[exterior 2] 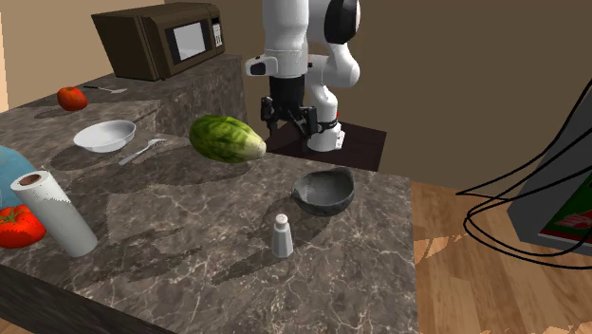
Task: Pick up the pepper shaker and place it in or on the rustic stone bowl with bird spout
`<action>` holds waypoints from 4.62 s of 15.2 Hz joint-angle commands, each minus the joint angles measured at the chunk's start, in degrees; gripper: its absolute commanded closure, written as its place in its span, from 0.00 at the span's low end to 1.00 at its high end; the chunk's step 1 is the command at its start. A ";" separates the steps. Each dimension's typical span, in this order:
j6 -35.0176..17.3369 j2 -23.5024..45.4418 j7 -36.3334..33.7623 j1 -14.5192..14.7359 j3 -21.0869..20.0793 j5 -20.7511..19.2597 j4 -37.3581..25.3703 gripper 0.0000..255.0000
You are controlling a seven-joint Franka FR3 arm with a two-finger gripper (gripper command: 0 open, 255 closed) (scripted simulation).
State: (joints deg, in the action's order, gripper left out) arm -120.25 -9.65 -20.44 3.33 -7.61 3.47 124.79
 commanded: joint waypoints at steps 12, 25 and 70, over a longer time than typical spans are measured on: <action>-4.15 29.81 -8.55 3.12 -1.53 -7.28 -25.73 0.00; -8.62 33.37 -9.04 3.47 -1.18 -8.00 -24.78 0.00; 13.69 27.53 -8.02 3.42 -1.84 -6.58 -41.34 1.00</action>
State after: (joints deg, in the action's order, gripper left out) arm -107.40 17.81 -28.51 6.74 -9.45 -3.11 84.34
